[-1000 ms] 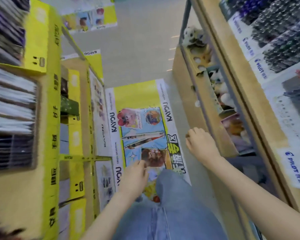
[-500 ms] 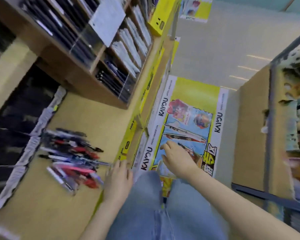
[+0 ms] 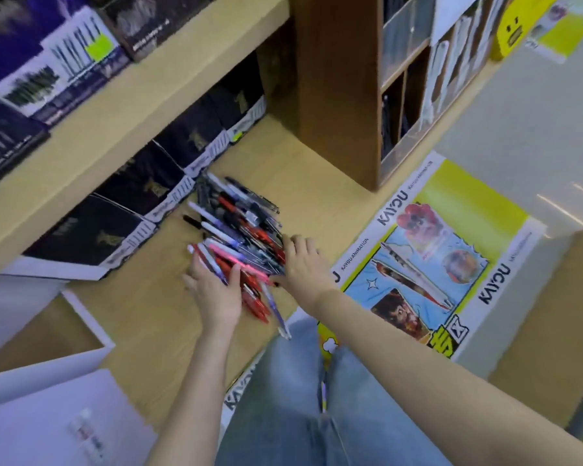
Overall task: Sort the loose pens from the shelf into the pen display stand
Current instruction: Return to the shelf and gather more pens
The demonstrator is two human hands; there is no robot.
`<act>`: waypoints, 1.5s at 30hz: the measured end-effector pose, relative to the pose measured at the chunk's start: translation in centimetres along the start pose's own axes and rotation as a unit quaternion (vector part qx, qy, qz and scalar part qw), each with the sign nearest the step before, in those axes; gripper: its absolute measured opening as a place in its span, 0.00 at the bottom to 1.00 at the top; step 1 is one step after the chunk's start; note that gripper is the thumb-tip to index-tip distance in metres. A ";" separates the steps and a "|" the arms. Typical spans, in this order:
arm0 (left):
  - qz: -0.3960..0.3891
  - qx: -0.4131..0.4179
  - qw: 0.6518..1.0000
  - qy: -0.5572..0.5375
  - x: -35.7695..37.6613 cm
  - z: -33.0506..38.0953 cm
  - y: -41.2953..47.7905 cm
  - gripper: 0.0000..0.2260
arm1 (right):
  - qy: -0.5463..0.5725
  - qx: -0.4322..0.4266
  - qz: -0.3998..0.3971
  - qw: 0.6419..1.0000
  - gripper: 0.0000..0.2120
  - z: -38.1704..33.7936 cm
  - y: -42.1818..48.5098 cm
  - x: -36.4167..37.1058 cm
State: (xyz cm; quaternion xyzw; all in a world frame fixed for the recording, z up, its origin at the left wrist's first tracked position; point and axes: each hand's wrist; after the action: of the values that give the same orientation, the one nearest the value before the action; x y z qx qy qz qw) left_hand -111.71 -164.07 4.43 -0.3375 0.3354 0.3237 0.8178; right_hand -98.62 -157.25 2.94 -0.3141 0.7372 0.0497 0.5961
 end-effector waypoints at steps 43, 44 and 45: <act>0.006 -0.101 0.981 -0.166 1.9 0.5 2.2 0.15 | 0.205 0.052 -0.041 0.977 0.22 -3.3 1.3 -0.4; 0.002 -0.098 0.980 -0.171 1.7 0.4 2.4 0.14 | 0.214 0.057 -0.031 0.975 0.20 -3.0 1.4 -0.7; 0.003 -0.095 0.980 -0.177 1.4 0.1 2.6 0.13 | 0.208 0.057 -0.031 0.976 0.19 -2.7 1.5 -1.2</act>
State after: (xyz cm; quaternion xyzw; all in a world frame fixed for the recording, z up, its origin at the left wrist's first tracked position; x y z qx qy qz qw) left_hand -112.88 -162.07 2.52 -0.3503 0.1543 0.4114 0.8272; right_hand -101.57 -156.77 4.30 -0.3058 0.8366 -0.0770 0.4479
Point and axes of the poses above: each hand's wrist, its own y-axis towards the middle knuckle, its own x-axis out of the palm, z = x × y, and after that the axes turned 2 degrees about z, right-handed
